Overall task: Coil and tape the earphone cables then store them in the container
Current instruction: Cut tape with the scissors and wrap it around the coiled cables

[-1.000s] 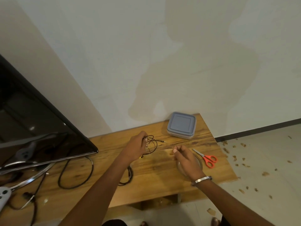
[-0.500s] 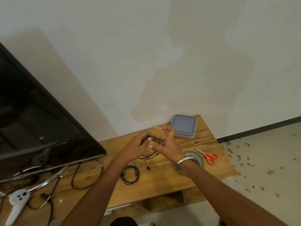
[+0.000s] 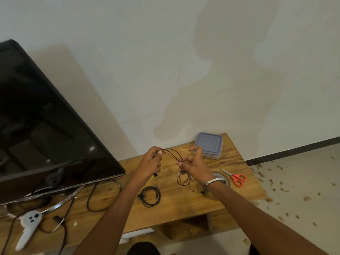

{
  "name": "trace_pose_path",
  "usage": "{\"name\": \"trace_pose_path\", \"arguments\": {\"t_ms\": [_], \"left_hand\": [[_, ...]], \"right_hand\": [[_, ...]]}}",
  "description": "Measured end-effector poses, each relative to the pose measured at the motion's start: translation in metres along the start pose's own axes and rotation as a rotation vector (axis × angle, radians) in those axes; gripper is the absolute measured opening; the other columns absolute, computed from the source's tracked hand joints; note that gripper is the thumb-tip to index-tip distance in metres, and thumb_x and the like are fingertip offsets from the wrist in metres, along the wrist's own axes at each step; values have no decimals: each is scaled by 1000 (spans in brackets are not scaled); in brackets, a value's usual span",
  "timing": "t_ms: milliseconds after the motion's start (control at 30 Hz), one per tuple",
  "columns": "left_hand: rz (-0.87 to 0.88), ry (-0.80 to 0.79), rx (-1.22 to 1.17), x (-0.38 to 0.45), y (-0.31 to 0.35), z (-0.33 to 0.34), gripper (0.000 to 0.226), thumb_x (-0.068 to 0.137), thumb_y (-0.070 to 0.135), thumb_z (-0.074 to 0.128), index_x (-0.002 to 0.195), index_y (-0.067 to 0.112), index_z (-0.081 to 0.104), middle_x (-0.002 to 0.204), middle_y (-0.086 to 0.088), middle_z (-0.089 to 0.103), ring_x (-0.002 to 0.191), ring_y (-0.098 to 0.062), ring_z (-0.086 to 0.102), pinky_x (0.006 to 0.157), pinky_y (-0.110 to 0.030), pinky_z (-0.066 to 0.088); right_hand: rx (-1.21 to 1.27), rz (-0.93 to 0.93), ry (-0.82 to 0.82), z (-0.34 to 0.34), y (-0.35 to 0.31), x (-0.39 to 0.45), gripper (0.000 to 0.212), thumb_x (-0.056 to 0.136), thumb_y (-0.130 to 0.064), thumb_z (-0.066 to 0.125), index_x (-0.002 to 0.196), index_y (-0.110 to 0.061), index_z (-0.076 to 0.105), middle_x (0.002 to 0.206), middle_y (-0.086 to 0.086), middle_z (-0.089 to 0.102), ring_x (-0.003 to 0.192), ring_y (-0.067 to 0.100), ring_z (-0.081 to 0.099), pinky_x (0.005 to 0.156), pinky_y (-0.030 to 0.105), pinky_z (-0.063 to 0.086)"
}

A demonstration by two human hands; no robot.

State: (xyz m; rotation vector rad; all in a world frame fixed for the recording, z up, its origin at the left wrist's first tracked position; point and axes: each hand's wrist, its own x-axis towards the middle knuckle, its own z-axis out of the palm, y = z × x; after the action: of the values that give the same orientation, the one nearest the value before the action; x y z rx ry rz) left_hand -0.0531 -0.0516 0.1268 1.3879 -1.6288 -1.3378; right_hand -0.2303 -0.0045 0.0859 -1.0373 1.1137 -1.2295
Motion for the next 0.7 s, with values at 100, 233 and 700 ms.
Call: {"name": "trace_pose_path", "arguments": {"t_ms": [100, 233, 700], "left_hand": [[-4, 55, -32, -4, 6, 0, 17, 104, 18, 38, 94, 13, 50, 62, 6, 33, 48, -8, 26, 45, -24, 24], [9, 108, 89, -7, 2, -6, 16, 103, 21, 38, 95, 18, 52, 63, 4, 37, 46, -8, 29, 46, -26, 26], [-170, 47, -185, -36, -32, 43, 29, 105, 20, 33, 103, 19, 62, 79, 0, 53, 69, -13, 49, 63, -27, 44]], "right_hand": [[-78, 29, -11, 1, -1, -4, 53, 83, 0, 66, 109, -22, 26, 88, 11, 64, 71, 19, 68, 67, 31, 57], [-67, 9, 13, 1, -6, -7, 49, 87, 5, 59, 113, -17, 24, 87, 11, 65, 74, 18, 70, 64, 26, 57], [279, 11, 306, 31, -18, 1, 37, 93, 10, 42, 111, -16, 23, 96, 12, 56, 66, 15, 59, 58, 25, 58]]}}
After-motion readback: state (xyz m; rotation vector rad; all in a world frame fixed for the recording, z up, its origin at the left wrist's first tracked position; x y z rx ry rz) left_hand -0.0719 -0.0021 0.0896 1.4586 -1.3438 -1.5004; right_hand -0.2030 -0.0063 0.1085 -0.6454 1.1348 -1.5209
